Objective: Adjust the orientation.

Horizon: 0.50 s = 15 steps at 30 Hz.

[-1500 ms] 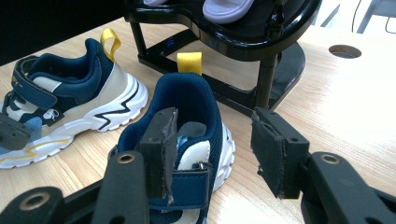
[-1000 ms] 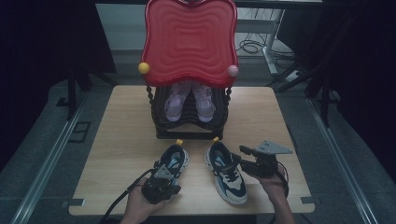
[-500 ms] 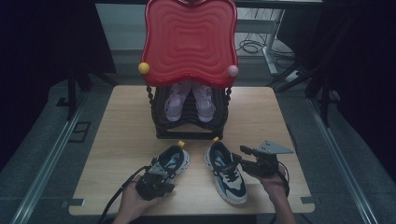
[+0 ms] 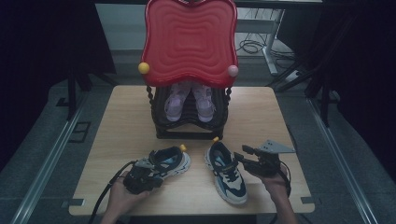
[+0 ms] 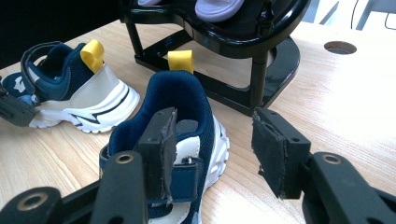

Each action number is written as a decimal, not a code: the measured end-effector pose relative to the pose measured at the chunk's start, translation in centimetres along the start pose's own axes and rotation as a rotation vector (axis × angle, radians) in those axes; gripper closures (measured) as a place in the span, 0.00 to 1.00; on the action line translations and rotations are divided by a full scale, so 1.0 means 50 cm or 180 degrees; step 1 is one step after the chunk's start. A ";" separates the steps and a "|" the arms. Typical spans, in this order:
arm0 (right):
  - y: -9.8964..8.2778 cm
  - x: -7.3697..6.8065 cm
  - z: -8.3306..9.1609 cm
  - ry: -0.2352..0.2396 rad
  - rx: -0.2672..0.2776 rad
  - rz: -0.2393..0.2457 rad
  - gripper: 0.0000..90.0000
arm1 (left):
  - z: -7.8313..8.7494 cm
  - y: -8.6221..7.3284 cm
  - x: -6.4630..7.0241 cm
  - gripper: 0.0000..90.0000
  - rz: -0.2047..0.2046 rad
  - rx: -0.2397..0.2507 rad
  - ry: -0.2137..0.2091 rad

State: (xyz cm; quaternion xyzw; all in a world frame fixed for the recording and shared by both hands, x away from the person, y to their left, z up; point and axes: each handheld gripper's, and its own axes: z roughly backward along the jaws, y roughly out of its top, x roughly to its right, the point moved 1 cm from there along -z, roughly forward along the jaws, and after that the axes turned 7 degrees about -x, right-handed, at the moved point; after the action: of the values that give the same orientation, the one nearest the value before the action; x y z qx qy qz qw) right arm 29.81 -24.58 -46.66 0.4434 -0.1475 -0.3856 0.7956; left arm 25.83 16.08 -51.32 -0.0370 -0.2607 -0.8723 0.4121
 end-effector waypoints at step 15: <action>-0.001 -0.001 -0.001 -0.0007 -0.0009 0.0013 0.55 | 0.016 -0.010 -0.030 1.00 0.0143 0.0100 0.0030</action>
State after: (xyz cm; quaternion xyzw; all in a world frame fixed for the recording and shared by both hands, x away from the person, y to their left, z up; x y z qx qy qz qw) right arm 29.81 -24.53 -46.72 0.4415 -0.1488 -0.3848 0.7968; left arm 26.35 17.79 -51.24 -0.0321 -0.2715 -0.8588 0.4333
